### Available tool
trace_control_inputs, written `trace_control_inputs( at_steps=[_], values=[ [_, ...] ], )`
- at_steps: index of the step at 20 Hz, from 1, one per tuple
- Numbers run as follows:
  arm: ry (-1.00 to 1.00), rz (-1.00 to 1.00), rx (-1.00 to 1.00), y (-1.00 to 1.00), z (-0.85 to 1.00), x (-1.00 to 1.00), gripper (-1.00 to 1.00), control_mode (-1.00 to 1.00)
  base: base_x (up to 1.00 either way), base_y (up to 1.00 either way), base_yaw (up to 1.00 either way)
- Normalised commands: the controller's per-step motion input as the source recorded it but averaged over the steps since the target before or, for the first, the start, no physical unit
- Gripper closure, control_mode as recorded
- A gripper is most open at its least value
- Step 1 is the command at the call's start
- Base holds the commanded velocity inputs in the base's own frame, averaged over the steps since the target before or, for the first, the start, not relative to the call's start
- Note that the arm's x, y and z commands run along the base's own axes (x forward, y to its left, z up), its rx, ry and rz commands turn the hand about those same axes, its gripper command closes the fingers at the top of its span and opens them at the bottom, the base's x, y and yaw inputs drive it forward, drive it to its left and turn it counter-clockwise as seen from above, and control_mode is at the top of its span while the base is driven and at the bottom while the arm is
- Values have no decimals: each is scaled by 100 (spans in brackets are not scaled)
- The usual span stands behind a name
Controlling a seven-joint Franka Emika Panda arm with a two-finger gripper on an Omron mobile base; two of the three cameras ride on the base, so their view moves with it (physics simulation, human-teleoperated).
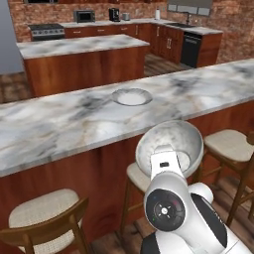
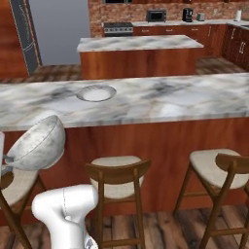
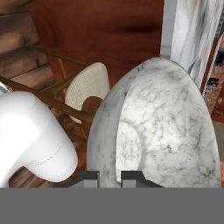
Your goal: Move the bowls from the cabinet to the plates on the dining table.
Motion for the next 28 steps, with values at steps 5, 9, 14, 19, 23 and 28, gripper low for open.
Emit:
trace_control_inputs(
  at_steps=[5,9,14,19,23,28],
  values=[
    [0,0,0,0,0,0,100,100,18,1,-11],
    [0,0,0,0,0,0,100,100,15,0,-11],
    [0,0,0,0,0,0,100,100,7,0,-10],
    [0,0,0,0,0,0,100,100,0,0,-12],
    [0,0,0,0,0,0,100,100,7,1,-26],
    [0,0,0,0,0,0,100,100,11,2,-23]
  ],
)
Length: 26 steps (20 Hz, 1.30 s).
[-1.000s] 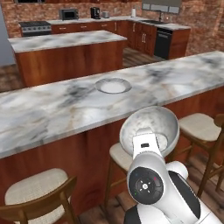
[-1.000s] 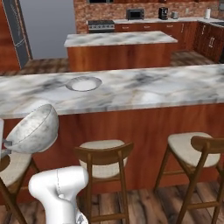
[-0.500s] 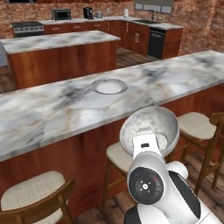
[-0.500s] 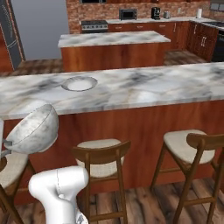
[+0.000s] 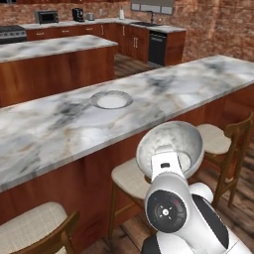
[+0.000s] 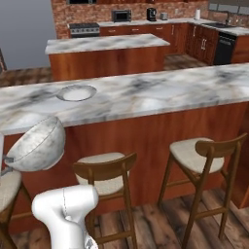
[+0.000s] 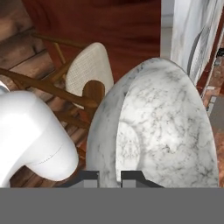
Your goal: Move the bowls from the cabinet to the plates on the dining table.
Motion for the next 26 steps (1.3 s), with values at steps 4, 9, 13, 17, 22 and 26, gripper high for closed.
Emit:
trace_control_inputs(
  at_steps=[4,9,13,17,22,26],
  values=[
    [0,0,0,0,0,0,100,100,20,5,-16],
    [0,-2,0,2,-2,1,100,-100,4,11,-9],
    [0,-6,8,3,-4,12,100,-100,0,0,0],
    [0,0,8,0,0,39,100,-100,0,0,0],
    [0,0,2,2,6,54,100,-100,0,0,0],
    [0,0,0,9,17,59,100,-100,0,0,0]
  ],
)
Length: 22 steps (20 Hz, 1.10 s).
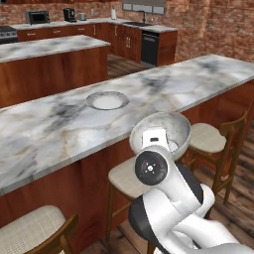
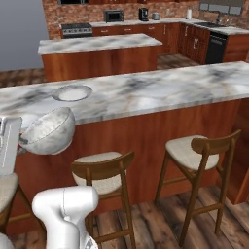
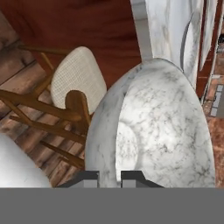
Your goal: Move the bowls from the cabinet to the plates on the dining table.
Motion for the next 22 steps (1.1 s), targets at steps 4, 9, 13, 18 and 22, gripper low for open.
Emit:
trace_control_inputs(
  at_steps=[4,9,13,18,22],
  values=[
    [0,0,0,15,15,35,100,-100,0,0,0],
    [0,0,0,17,20,7,100,-100,0,0,0],
    [0,0,3,13,33,0,100,-100,0,0,0],
    [0,0,5,2,35,1,100,-100,0,0,0],
    [0,0,8,0,36,8,100,-100,0,0,0]
  ],
)
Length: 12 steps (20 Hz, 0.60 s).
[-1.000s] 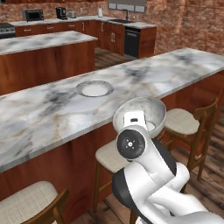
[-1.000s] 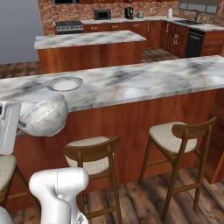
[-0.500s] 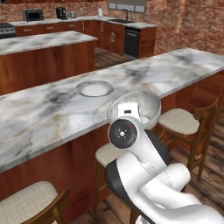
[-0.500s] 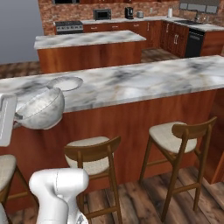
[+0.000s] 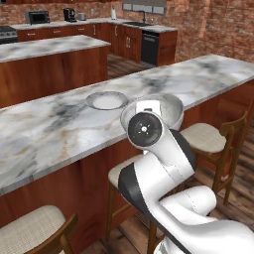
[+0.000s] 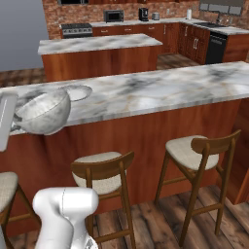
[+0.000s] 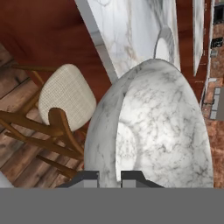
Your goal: Move the bowls from the cabinet to the plates on the dining table.
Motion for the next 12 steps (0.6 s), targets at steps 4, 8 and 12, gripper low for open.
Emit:
trace_control_inputs(
  at_steps=[4,8,12],
  values=[
    [0,0,11,0,41,12,100,-100,0,0,0],
    [0,2,10,-1,27,19,100,-100,0,0,0],
    [0,8,0,-4,0,52,100,-100,0,0,0]
  ],
)
